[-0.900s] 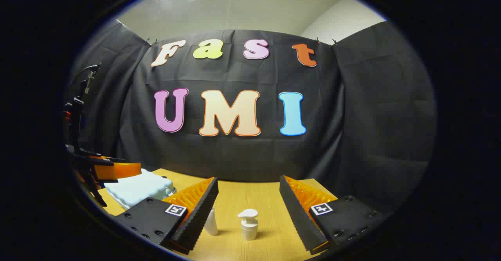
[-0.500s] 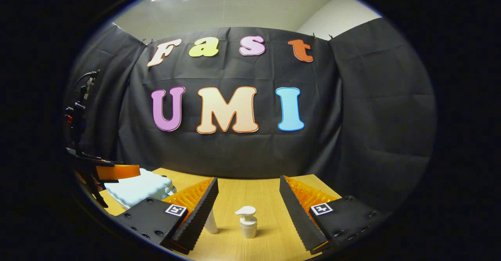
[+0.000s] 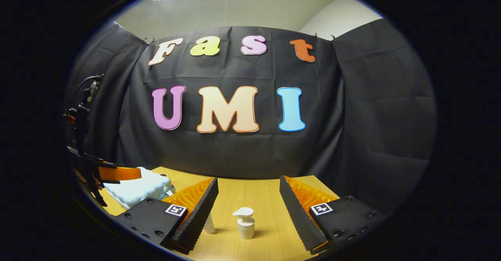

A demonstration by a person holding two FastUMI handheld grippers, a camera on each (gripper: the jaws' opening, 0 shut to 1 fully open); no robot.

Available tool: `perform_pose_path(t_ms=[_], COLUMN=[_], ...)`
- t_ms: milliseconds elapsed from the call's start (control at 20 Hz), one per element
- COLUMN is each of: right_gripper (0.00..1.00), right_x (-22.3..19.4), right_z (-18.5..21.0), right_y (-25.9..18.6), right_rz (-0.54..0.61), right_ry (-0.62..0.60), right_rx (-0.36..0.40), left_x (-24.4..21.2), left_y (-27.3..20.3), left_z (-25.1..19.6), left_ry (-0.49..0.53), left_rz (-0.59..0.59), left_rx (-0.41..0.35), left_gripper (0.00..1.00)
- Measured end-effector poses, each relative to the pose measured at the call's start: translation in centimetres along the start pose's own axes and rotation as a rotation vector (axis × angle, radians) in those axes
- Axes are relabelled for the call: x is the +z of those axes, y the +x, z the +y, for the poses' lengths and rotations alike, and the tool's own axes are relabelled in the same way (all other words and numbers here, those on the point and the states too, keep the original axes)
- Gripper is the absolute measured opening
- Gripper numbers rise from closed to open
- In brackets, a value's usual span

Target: First open the suitcase, pack the skin care products into it, and then close the suitcase.

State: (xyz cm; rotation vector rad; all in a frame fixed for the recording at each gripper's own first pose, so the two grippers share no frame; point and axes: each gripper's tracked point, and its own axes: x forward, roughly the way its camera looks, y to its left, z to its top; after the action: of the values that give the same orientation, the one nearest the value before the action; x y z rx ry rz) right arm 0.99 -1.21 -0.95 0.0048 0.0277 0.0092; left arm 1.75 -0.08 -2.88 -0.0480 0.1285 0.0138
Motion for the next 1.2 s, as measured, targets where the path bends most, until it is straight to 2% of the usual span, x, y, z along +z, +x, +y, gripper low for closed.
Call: perform_pose_path(t_ms=[150, 300, 700, 950, 1000, 1100, 1200], right_gripper=[0.98, 0.99, 0.99, 0.99, 0.99, 0.99, 0.99], right_x=[-0.4, -1.1, -1.8, -2.6, -2.7, -2.9, -3.1], right_z=[0.2, 0.3, 0.0, -0.3, -0.4, -0.7, -1.1], right_y=[-0.2, -0.4, -0.1, -0.7, -0.9, -1.2, -1.5], right_rz=[0.005, 0.017, 0.017, 0.038, 0.041, 0.048, 0.054], right_ry=[-0.003, -0.011, -0.06, -0.068, -0.073, -0.079, -0.084], right_rx=[0.006, 0.006, 0.016, 0.017, 0.015, 0.014, 0.008], left_x=[-1.1, -3.4, -9.7, -12.7, -13.1, -14.0, -14.7], left_y=[2.4, 5.2, 10.7, 12.4, 12.7, 13.2, 13.6], left_z=[-0.5, -0.6, 0.7, 2.6, 3.0, 3.9, 4.0], left_ry=[-0.019, -0.033, -0.133, -0.096, -0.094, -0.079, -0.068], left_rz=[0.086, 0.258, 0.697, 0.878, 0.912, 0.968, 1.006], left_rx=[-0.037, -0.054, -0.028, 0.047, 0.069, 0.102, 0.103], left_gripper=[0.95, 0.95, 0.96, 0.96, 0.99, 0.95, 0.91])
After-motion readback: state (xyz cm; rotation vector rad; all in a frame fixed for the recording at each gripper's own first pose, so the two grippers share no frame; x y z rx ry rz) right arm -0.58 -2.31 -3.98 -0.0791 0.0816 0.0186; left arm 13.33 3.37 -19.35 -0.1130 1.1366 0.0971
